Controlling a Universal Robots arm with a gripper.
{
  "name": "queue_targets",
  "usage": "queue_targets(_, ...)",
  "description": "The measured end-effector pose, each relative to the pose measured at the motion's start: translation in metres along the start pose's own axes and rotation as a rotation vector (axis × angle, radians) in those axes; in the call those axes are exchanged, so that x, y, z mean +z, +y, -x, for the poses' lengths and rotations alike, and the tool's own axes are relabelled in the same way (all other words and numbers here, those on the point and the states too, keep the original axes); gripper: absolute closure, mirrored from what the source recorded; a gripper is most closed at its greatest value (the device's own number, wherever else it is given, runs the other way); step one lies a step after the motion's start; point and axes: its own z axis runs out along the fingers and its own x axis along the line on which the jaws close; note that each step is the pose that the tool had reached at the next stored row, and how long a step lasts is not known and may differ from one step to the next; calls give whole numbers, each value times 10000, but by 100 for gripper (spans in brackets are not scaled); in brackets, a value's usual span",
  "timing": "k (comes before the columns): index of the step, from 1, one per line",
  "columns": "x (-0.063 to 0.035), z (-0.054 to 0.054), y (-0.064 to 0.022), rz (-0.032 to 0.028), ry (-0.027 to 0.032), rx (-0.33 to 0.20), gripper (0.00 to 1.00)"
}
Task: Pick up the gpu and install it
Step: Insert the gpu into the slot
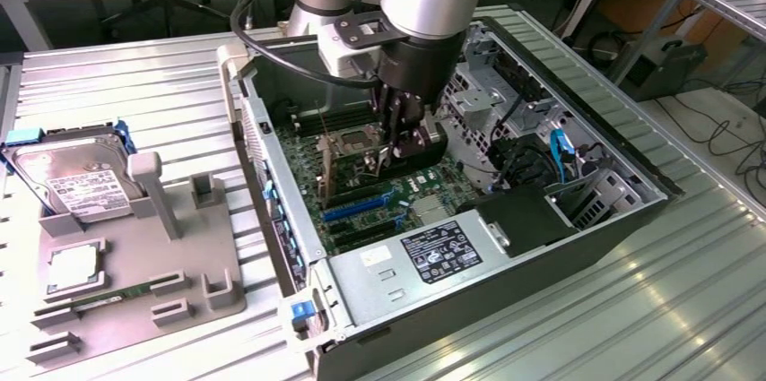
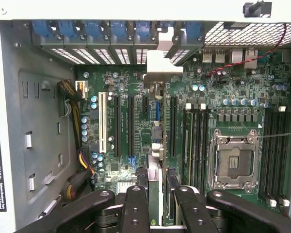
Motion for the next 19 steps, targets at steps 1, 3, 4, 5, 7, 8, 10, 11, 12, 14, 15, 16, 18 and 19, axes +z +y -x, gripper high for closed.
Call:
queue_targets(1, 2, 0, 1, 0, 1, 0, 74)
queue_targets(3, 6, 0, 3, -1, 1, 0, 74)
queue_targets(4, 7, 0, 4, 0, 3, 0, 74)
queue_targets(5, 9, 0, 5, 0, 4, 0, 74)
queue_targets(7, 13, 0, 7, 0, 4, 0, 74)
queue_targets(8, 15, 0, 7, 0, 5, 0, 74)
queue_targets(10, 18, 0, 9, 0, 6, 0, 74)
queue_targets(11, 20, 0, 10, 0, 7, 0, 74)
queue_targets(12, 22, 0, 11, 0, 8, 0, 74)
queue_targets(14, 26, 0, 12, 0, 9, 0, 74)
queue_targets(15, 28, 0, 13, 0, 10, 0, 74)
queue_targets(16, 30, 0, 14, 0, 11, 0, 74)
queue_targets(18, 33, -1, 15, 0, 13, 0, 74)
queue_targets(19, 35, -1, 16, 0, 13, 0, 74)
